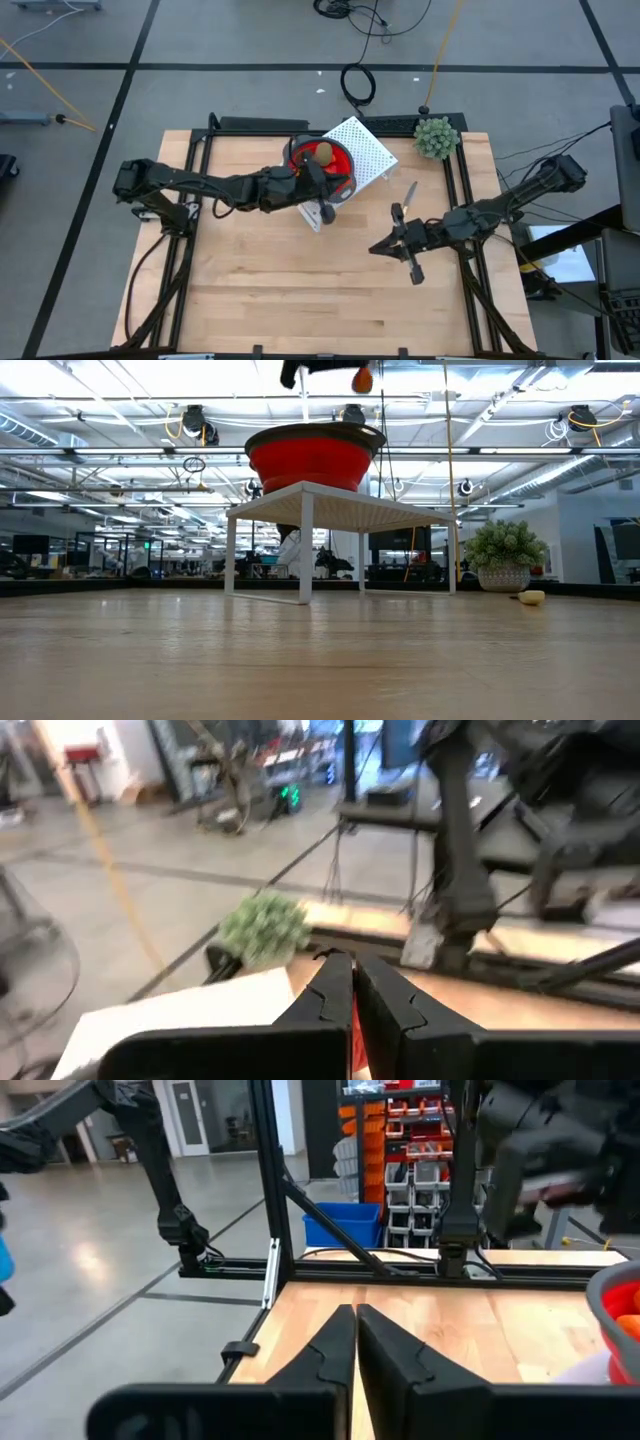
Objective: Pick & Place Fruit
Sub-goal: Put the peach into the red strainer bowl on the shelf
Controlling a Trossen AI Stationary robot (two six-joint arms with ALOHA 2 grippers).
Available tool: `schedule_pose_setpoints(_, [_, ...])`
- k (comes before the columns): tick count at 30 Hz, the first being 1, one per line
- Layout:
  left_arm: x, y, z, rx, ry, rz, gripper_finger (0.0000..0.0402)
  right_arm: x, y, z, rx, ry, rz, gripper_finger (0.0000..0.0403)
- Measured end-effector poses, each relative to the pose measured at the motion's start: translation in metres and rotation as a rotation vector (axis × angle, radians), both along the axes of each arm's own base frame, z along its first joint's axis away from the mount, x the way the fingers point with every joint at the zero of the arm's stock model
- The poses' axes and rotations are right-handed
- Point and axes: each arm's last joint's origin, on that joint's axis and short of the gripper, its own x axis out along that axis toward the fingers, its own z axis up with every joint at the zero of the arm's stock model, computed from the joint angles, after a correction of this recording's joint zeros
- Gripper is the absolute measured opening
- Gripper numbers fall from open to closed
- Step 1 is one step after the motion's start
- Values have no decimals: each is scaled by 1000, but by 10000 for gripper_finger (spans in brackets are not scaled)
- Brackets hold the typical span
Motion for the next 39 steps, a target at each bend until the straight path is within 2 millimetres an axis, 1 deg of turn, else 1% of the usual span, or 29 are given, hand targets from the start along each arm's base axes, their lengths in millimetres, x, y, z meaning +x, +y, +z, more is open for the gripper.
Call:
schedule_pose_setpoints(5, [-2, 8, -9, -62, 67, 59, 0, -12, -5, 7, -7, -6, 6, 2])
schedule_pose_setpoints(14, [-4, 21, -15, -131, 103, 157, 0, -26, -12, 9, -28, 31, 4, 1])
schedule_pose_setpoints(18, [-7, 25, -24, -198, 166, 202, 0, -28, -13, 10, -44, 30, 5, 1])
schedule_pose_setpoints(22, [-10, 22, -30, -207, 219, 236, 0, -28, -13, 10, -63, 28, 7, 1])
schedule_pose_setpoints(28, [-10, 20, -31, -205, 227, 231, 0, -28, -13, 10, -80, 22, 7, 1])
schedule_pose_setpoints(39, [-12, 28, -33, -220, 251, 235, 0, -28, -13, 10, -79, 22, 7, 1])
